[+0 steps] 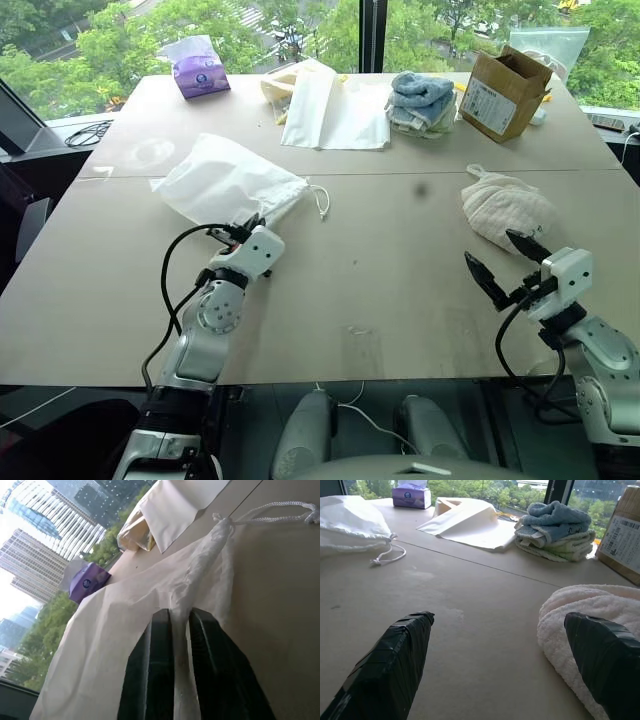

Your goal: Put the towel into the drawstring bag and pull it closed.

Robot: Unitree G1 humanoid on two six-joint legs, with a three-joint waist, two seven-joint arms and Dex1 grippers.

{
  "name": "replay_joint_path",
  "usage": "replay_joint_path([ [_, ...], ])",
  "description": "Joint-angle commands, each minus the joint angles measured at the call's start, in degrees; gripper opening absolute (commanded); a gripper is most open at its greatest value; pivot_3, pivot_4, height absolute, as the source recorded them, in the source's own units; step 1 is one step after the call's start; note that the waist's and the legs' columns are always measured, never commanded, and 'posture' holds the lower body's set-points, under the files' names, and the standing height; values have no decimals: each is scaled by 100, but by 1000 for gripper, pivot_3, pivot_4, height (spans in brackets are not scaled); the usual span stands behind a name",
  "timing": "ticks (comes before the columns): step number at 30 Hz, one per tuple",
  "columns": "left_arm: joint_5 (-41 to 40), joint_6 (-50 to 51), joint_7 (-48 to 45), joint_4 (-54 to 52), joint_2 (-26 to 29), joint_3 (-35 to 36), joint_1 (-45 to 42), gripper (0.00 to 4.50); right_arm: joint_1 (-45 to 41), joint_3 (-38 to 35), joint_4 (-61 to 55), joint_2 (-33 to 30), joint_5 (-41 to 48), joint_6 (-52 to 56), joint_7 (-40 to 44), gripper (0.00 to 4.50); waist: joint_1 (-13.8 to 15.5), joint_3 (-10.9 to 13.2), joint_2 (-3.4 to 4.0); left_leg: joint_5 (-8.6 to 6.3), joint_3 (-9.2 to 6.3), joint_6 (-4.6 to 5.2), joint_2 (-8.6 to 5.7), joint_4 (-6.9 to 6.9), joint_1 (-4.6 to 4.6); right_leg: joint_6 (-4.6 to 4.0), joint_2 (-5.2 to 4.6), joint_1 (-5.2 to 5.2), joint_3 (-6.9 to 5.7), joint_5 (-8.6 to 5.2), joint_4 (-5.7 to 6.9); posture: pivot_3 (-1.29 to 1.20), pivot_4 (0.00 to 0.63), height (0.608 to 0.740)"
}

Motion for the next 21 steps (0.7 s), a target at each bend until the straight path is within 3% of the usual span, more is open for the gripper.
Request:
replay_joint_path([
  [1, -9, -110, 69, -106, 62, 122, -85, 115, 17, -140, -149, -51, 37, -155, 19, 4500, 0, 0, 0, 0, 0, 0, 0, 0, 0, 0, 0, 0, 0, 0, 0, 0, 150, 740],
  [5, -428, -176, -161, -195, -19, 225, -188, 115, 4, -138, -130, -48, 30, -175, 9, 4500, 1, 0, 0, 0, 0, 0, 0, 0, 0, 0, 0, 0, 0, 0, 0, 0, 150, 740],
  [8, -1906, 116, -905, -408, -357, 597, -415, 115, -21, -117, -132, -44, 28, -169, 4, 4500, 2, 0, 0, 0, 0, 0, 0, 0, 0, 0, -1, 0, -1, 0, 0, 0, 150, 740],
  [11, -3739, 1488, -1381, -706, -794, 1334, -783, 115, -53, -107, -110, -47, 30, -172, 13, 4500, 8, 0, -1, 1, -4, -1, 1, 8, -6, 0, -2, 1, -8, 0, 1, 0, 150, 740],
  [14, -4766, 2426, -1718, -966, -662, 1719, -1135, 115, -105, -85, -76, -37, 18, -175, 6, 4500, -28, 0, -1, 2, -5, -3, 2, 7, -4, 0, 2, 1, -7, 0, 3, 0, 150, 740],
  [17, -5444, 3063, -1855, -1182, -522, 1916, -1420, 115, -134, -61, -65, -26, 12, -180, -5, 4500, -34, 0, -2, 3, -4, -5, 2, 7, -4, 0, 5, 1, -6, 0, 3, 0, 150, 740],
  [21, -5677, 3399, -1809, -1285, -234, 2011, -1799, 115, -174, -27, -5, -6, -10, -216, -11, 4500, -24, 1, -2, 5, -5, -8, 0, 10, 1, 0, 3, 9, -6, 0, 0, 0, 150, 740],
])
